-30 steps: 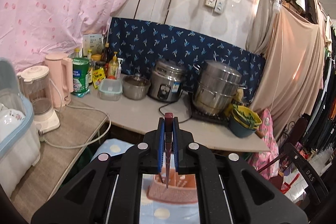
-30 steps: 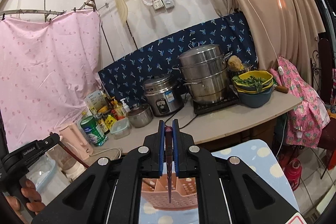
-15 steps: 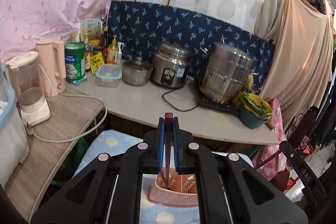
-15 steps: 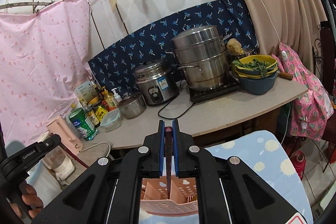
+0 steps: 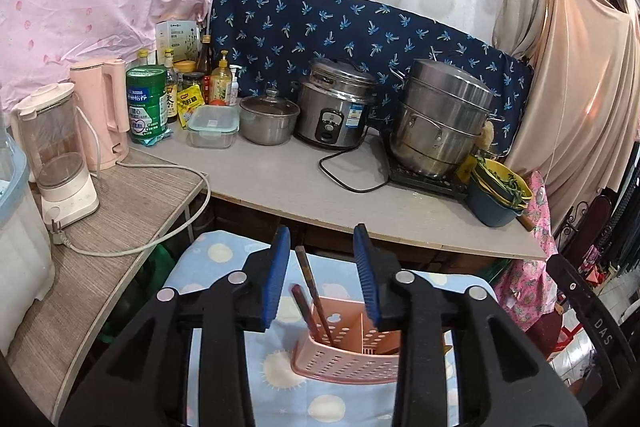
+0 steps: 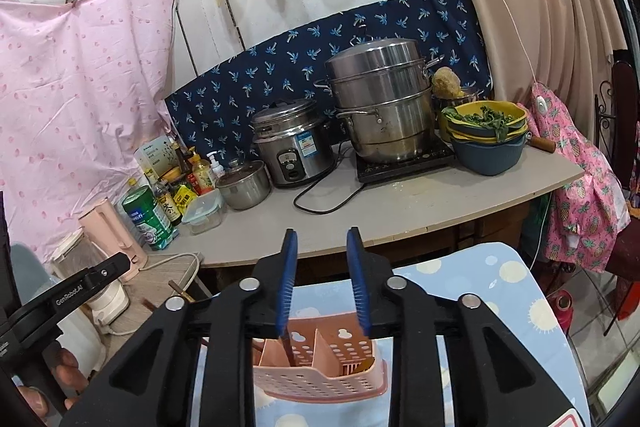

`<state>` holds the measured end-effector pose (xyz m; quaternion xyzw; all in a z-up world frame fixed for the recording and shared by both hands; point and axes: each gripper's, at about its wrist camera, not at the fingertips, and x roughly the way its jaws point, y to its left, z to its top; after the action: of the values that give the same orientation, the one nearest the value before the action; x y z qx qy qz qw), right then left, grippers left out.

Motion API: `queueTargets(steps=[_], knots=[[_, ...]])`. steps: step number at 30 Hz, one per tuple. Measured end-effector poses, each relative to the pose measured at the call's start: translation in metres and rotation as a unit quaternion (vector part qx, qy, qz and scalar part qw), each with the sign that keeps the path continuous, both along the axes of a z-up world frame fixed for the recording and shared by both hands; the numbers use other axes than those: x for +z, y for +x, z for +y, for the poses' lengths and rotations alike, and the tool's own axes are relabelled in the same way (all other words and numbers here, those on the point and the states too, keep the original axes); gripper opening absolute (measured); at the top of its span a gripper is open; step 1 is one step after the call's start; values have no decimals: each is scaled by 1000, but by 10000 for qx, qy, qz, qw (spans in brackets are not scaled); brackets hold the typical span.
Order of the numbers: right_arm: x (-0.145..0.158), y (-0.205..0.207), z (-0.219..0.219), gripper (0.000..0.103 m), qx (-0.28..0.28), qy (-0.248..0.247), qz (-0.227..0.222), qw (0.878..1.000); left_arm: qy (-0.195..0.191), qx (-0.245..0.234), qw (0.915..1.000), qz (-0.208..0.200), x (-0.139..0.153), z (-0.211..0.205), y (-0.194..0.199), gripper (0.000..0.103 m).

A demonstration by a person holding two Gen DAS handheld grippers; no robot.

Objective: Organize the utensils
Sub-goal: 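Open both grippers to release the chopsticks in the basket, then withdraw both grippers and move them toward the next chopsticks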

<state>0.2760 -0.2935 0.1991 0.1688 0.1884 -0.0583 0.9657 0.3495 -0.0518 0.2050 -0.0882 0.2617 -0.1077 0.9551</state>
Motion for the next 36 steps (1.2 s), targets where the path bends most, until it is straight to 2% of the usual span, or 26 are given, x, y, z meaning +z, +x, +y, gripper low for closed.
queueTargets(steps=[5,11,16,27,36], knots=[[6,-15,5,34,76,83,-35,9999,45,-24,10000,34,3,5,-13,38],[3,-47,15,37,176,146,69,9997,210,-87,9997,67,-1,12,-46,52],[-14,-81,26,37,312,278,269,9988,338,-180,9990,241,-13,17,-76,53],[-62,-164,50,37,449,141,781,9958,536,-361,9948,786,-69,25,-149,53],[-125,-216,61,37,528,5,1517,9870,797,-365,9884,1242,-124,35,-193,54]])
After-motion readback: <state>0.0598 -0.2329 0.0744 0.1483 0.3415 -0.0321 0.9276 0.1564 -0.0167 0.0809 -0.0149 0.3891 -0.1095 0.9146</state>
